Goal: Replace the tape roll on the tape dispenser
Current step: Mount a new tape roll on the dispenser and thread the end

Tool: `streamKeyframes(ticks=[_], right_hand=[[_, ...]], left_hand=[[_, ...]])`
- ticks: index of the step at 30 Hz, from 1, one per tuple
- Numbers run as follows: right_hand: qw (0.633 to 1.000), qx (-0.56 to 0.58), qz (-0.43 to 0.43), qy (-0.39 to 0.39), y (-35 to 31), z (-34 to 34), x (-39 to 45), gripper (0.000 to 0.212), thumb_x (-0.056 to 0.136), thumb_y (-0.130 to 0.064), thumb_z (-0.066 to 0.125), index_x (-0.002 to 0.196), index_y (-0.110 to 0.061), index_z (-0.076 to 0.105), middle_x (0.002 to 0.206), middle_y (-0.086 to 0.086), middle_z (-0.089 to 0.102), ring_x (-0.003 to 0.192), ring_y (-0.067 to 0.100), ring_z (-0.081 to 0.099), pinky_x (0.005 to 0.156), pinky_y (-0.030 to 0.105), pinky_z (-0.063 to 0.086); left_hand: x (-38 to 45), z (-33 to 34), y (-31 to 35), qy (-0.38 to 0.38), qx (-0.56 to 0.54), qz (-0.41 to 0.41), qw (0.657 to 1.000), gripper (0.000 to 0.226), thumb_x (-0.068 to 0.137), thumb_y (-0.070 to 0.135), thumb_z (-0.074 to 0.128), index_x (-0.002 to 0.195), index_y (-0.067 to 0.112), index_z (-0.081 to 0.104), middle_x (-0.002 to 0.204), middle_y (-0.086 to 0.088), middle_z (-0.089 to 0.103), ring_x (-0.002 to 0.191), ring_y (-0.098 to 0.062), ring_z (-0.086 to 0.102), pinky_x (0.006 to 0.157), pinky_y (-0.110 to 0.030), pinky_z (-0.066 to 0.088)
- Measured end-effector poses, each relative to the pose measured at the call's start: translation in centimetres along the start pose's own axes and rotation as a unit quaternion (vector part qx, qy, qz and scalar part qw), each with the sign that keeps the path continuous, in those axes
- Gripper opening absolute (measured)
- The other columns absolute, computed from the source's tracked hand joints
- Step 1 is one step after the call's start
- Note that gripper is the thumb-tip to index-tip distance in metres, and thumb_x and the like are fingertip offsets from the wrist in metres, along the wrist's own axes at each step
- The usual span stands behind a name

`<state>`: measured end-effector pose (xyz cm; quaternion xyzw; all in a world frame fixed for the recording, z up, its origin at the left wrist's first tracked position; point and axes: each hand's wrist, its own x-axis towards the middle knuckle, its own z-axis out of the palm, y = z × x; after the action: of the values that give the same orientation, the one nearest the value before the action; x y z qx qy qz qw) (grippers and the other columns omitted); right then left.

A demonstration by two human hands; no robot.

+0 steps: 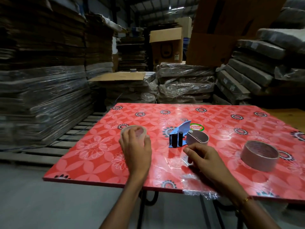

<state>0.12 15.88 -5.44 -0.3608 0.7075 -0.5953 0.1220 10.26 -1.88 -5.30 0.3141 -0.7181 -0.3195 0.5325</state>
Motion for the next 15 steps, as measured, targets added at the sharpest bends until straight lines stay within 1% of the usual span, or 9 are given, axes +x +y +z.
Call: streamKeyframes(ticks=[1,3,5,7,8,9,10,13,15], right_hand=[[1.000,0.002,-0.001,-0.002,-0.1,0.1,0.0,0.018,0.098,-0.026,0.063,0.083,-0.020,0.072,0.067,0.001,0.060,0.050,0.007,0.050,0.052,0.023,0.048],[1.000,0.012,0.001,-0.006,-0.2,0.1,0.1,0.019,0.098,-0.024,0.063,0.083,-0.018,0.072,0.067,0.002,0.059,0.048,0.004,0.050,0.050,0.019,0.047],[1.000,0.001,0.000,-0.007,-0.1,0.1,0.3,0.020,0.098,-0.024,0.063,0.081,-0.019,0.072,0.065,0.001,0.060,0.048,0.004,0.051,0.052,0.024,0.051],[1.000,-0.029,-0.002,-0.006,0.1,0.1,0.7,0.021,0.098,-0.025,0.063,0.080,-0.020,0.072,0.064,0.000,0.062,0.050,0.007,0.054,0.057,0.034,0.055],[0.999,-0.046,-0.003,-0.004,0.2,0.0,1.0,0.021,0.098,-0.025,0.062,0.080,-0.019,0.071,0.065,0.001,0.064,0.051,0.007,0.055,0.060,0.039,0.056],[0.998,-0.062,-0.007,-0.003,0.2,0.0,1.2,0.021,0.098,-0.024,0.062,0.080,-0.018,0.071,0.065,0.001,0.065,0.052,0.007,0.056,0.060,0.040,0.056],[0.997,-0.077,-0.012,-0.002,0.2,0.0,1.4,0.021,0.098,-0.023,0.062,0.080,-0.017,0.071,0.065,0.001,0.066,0.052,0.007,0.056,0.059,0.039,0.054],[0.996,-0.084,-0.022,-0.007,0.2,0.0,1.6,0.021,0.099,-0.022,0.061,0.081,-0.017,0.071,0.066,0.003,0.067,0.052,0.006,0.057,0.056,0.028,0.048],[0.997,-0.073,-0.021,-0.007,0.3,0.0,1.6,0.021,0.099,-0.023,0.061,0.082,-0.017,0.072,0.066,0.003,0.067,0.053,0.007,0.057,0.056,0.028,0.050]], left_hand=[[0.6,-0.5,-0.5,0.002,0.030,-0.011,0.999,0.046,0.082,0.019,0.070,0.125,0.024,0.052,0.136,-0.002,0.044,0.125,-0.024,0.037,0.102,-0.044,0.042],[1.8,-1.5,-1.7,-0.027,0.072,-0.041,0.996,0.071,0.077,0.026,0.075,0.139,0.027,0.041,0.149,-0.006,0.032,0.133,-0.029,0.031,0.107,-0.047,0.036],[2.7,-2.0,-2.8,-0.082,0.077,-0.074,0.991,0.095,0.072,0.036,0.079,0.149,0.032,0.025,0.157,-0.006,0.020,0.139,-0.032,0.025,0.113,-0.051,0.031],[3.5,-2.0,-3.5,-0.132,0.061,-0.103,0.984,0.111,0.067,0.045,0.080,0.153,0.036,0.010,0.158,-0.003,0.017,0.142,-0.032,0.024,0.114,-0.053,0.030],[3.8,-1.9,-3.8,-0.150,0.066,-0.107,0.981,0.116,0.066,0.046,0.081,0.154,0.038,0.005,0.158,-0.004,0.020,0.141,-0.032,0.025,0.113,-0.052,0.032],[4.0,-1.7,-4.1,-0.164,0.080,-0.107,0.977,0.120,0.066,0.046,0.082,0.154,0.038,0.001,0.157,-0.006,0.023,0.140,-0.032,0.027,0.111,-0.050,0.034],[4.3,-1.4,-4.2,-0.171,0.098,-0.108,0.974,0.123,0.066,0.047,0.082,0.154,0.039,-0.002,0.155,-0.008,0.026,0.139,-0.032,0.030,0.108,-0.049,0.036],[4.8,-0.9,-4.5,-0.168,0.114,-0.121,0.972,0.124,0.064,0.051,0.082,0.152,0.042,-0.003,0.149,-0.009,0.034,0.133,-0.031,0.038,0.101,-0.046,0.043],[4.9,-0.8,-4.6,-0.157,0.102,-0.119,0.975,0.123,0.063,0.049,0.084,0.153,0.042,0.000,0.147,-0.008,0.037,0.131,-0.031,0.041,0.099,-0.046,0.044]])
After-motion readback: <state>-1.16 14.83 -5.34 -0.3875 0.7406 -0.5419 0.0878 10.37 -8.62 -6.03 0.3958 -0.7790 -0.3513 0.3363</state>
